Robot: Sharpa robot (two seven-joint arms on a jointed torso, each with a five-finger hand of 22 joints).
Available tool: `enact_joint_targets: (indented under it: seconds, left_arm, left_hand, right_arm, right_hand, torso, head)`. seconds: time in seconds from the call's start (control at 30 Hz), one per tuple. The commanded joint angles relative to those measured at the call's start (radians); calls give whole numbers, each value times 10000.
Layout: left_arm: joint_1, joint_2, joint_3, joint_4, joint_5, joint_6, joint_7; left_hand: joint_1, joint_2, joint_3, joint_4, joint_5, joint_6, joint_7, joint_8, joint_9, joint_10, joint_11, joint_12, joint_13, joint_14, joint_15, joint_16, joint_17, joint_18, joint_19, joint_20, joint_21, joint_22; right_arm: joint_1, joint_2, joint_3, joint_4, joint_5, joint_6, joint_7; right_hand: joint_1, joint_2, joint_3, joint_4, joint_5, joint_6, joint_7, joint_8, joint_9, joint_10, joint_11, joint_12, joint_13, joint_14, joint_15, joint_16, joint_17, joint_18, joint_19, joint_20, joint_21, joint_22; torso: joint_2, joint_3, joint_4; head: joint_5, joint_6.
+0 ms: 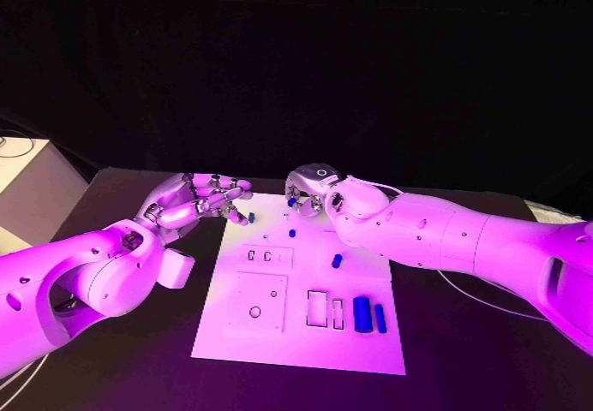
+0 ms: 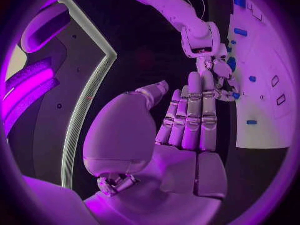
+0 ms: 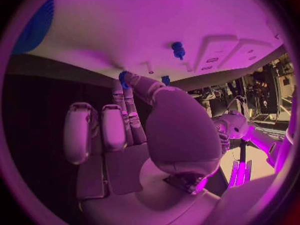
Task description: Assemble the parts on the task board
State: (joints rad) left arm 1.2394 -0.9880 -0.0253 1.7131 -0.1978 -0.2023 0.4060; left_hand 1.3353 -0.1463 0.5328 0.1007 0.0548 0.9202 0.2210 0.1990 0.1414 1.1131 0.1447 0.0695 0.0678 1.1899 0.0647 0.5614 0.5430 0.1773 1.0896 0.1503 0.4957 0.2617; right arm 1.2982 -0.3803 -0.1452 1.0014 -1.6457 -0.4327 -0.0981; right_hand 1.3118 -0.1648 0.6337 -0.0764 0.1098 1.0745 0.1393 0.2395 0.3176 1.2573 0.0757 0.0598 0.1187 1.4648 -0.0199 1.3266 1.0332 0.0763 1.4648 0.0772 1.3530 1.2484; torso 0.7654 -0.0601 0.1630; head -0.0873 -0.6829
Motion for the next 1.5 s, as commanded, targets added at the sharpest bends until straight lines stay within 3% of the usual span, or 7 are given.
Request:
enact_joint_targets:
  seconds: [0.03,0.23,0.6,1.1,1.17,1.23,1.5]
  left_arm:
    - [16,18,10,13,-4,165,58]
    - [17,1,10,-5,-4,157,35]
    - [18,-37,10,-107,-1,177,10]
    - [18,-130,9,-242,36,156,20]
    - [18,-118,8,-273,33,144,18]
    - [18,-107,8,-297,31,136,19]
    - [17,-70,7,-358,21,139,16]
  left_hand:
    - [-107,13,39,7,28,-47,10,-49,11,-63,30,-49,1,-43,6,39,15,-10,-88,6,46,15]
    - [-107,13,39,7,28,-47,10,-49,11,-63,30,-49,1,-43,6,39,15,-10,-88,6,46,15]
    - [-107,13,39,7,28,-47,10,-49,11,-63,30,-49,1,-43,6,39,15,-10,-88,6,46,15]
    - [-111,8,36,5,25,-53,14,-53,12,-71,34,-49,2,-60,10,50,26,-10,-107,11,62,26]
    - [-111,8,36,5,25,-53,14,-53,12,-71,34,-49,2,-60,10,50,26,-10,-107,11,62,26]
    - [-111,8,36,5,25,-53,14,-53,12,-71,34,-49,2,-60,10,50,26,-10,-107,11,62,26]
    - [-112,2,32,2,23,-55,12,-55,13,-73,34,-46,3,-72,12,60,35,-9,-122,15,76,36]
  right_arm:
    - [-16,16,-7,-63,-90,278,2]
    - [-11,-67,-8,-70,-54,187,101]
    - [-8,-1080,23,1148,42,-634,68]
    - [205,-3914,166,3544,2637,-891,793]
    - [217,-4077,171,3534,2835,-430,885]
    - [224,-4166,173,3476,2940,-62,901]
    - [235,-4275,177,3194,3041,1028,544]
  right_hand:
    - [-246,-210,104,43,76,-365,137,-225,-61,-399,60,-11,-144,12,140,-134,-316,-57,-133,96,-319,-423]
    - [-210,-717,-675,69,118,-1633,317,-1021,-194,-2712,387,11,-573,-501,394,-1226,-2117,600,-1470,375,-3057,-3862]
    - [1387,-275,-3512,1081,259,-1877,174,-1369,-258,-3704,504,358,-517,-492,479,-1401,-2461,668,-1372,451,-3859,-4478]
    - [652,-984,-2240,1888,800,-1213,51,-1402,-274,675,-234,2594,500,179,-79,222,243,329,-559,-27,-2299,-2446]
    - [669,-1076,-2793,1910,854,-1432,1,-1542,-284,955,-297,3763,1617,133,-147,229,182,275,-498,-99,-2129,-2204]
    - [1221,-177,-4118,2276,980,-1667,164,-1559,-198,-543,-36,9509,7604,260,-13,709,1065,171,-515,128,-1975,-1910]
    - [1845,-301,-5900,3521,1123,-1934,387,-1419,-119,1938,163,14246,13185,814,304,2061,4196,-131,92,287,-221,251]
  torso:
    - [5,-3,-9]
    - [21,-3,-16]
    - [12,20,-40]
    - [-19,86,-225]
    - [-18,92,-222]
    - [-9,103,-228]
    - [-17,84,-207]
  head:
    - [18,12]
    - [19,27]
    - [23,55]
    - [-41,254]
    - [-79,282]
    - [-75,294]
    - [-156,174]
